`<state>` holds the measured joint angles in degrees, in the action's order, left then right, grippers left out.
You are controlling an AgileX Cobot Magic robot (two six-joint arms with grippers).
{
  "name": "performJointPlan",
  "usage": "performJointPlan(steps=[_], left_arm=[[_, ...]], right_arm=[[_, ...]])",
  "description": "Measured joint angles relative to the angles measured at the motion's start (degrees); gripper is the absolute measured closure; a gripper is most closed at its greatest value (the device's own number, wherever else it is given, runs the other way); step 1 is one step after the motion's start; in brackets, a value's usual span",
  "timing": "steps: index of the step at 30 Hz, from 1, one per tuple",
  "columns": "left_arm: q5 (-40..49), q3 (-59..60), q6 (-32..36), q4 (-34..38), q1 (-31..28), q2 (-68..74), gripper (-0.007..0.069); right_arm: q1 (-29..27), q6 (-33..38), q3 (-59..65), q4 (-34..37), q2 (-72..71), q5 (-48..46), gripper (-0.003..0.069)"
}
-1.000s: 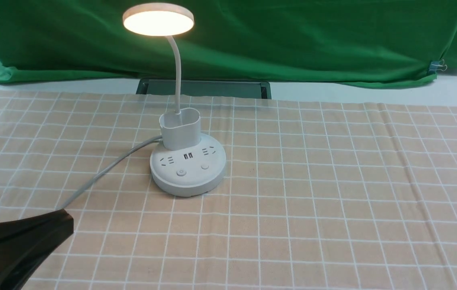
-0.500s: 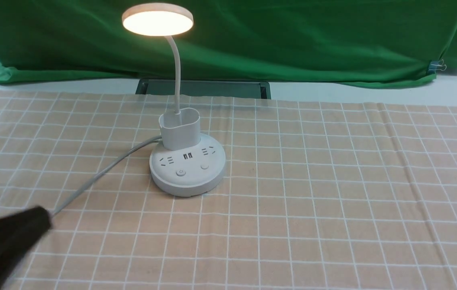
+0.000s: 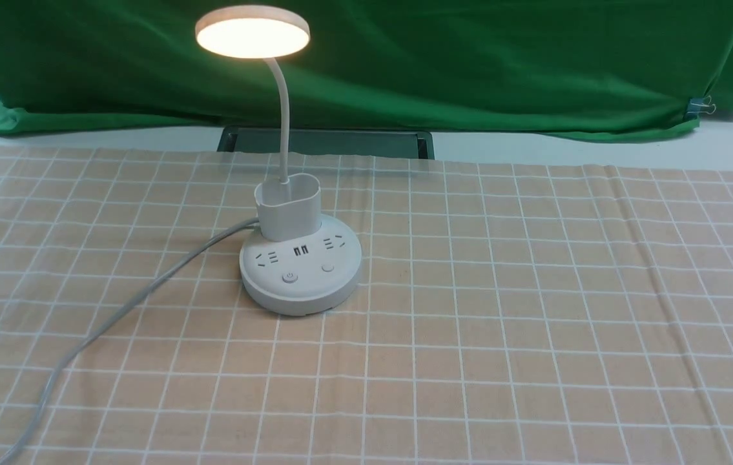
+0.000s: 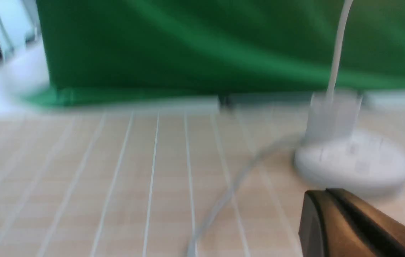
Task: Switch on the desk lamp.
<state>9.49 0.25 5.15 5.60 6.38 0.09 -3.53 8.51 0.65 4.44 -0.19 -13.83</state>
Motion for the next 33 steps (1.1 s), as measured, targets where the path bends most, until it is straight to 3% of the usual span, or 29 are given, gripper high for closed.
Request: performJointPlan(steps=[7,33], left_arm=[[3.58,0.04,-5.15,-2.46,-0.25,-0.06,0.0623],[3.58,0.04,-3.57,-2.47,-0.25,-0.13,0.0623]], right_arm=[[0.0,0.0,0.0,0.0,-0.05,0.0,0.0418],[0.0,0.0,0.0,0.0,-0.05,0.0,0.0418]])
